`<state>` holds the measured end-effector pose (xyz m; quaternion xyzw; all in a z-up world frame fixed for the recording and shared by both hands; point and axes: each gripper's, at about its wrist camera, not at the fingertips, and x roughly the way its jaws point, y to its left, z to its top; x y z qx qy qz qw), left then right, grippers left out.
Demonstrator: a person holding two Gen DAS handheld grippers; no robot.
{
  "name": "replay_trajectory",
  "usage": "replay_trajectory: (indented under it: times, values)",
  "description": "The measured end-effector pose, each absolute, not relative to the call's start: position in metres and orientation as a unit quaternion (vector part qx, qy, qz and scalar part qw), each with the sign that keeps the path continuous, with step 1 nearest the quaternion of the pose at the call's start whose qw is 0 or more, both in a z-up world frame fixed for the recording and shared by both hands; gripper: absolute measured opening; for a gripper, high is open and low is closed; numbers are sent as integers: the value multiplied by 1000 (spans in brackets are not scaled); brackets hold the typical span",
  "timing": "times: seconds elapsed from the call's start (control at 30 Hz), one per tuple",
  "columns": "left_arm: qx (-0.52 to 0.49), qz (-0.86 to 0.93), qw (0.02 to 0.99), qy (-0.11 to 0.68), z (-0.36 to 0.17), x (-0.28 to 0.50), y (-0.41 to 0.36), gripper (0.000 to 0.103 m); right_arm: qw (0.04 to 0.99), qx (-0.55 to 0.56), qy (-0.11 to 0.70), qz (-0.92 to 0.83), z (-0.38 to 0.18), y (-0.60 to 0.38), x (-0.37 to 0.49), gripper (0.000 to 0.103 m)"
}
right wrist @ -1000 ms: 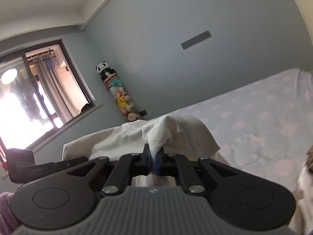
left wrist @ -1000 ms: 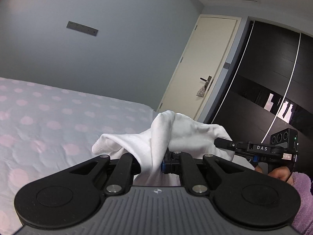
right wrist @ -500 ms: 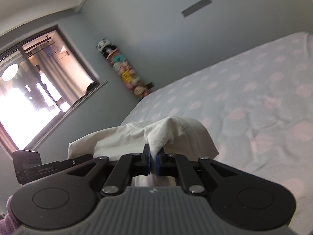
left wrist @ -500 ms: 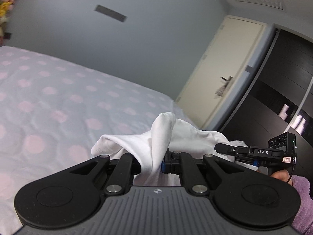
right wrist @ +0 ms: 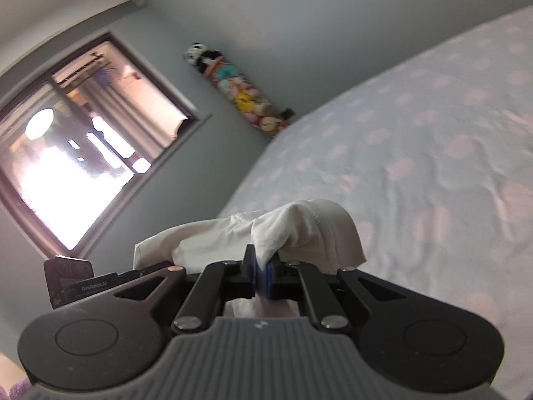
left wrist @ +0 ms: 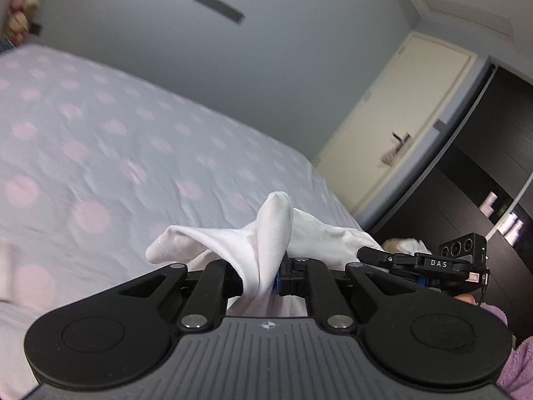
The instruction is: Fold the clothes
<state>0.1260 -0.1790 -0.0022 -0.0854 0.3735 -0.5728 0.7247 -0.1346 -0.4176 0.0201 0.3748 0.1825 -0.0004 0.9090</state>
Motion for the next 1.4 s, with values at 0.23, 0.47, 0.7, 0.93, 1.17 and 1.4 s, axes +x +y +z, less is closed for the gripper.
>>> replay_trajectory:
  times: [0.23, 0.47, 0.7, 0.93, 1.17, 1.4]
  values:
    - [-62, -585, 699, 407, -43, 136, -255, 7, 892, 395, 202, -86, -17, -460, -170, 7]
    - [-36, -546, 716, 434, -73, 169, -306, 8, 887, 394, 211, -114, -52, -500, -135, 7]
    - [-20, -498, 724, 477, -110, 195, -311, 27, 882, 381, 244, -135, -80, -523, -90, 18]
    - [-19, -465, 745, 478, -123, 200, -286, 52, 882, 357, 269, -153, -88, -520, -95, 33]
    - [11, -445, 766, 464, -108, 179, -248, 56, 861, 362, 328, -141, -107, -475, -133, 33]
    - [48, -470, 768, 431, -92, 118, -213, 56, 825, 391, 387, -129, -135, -430, -169, 32]
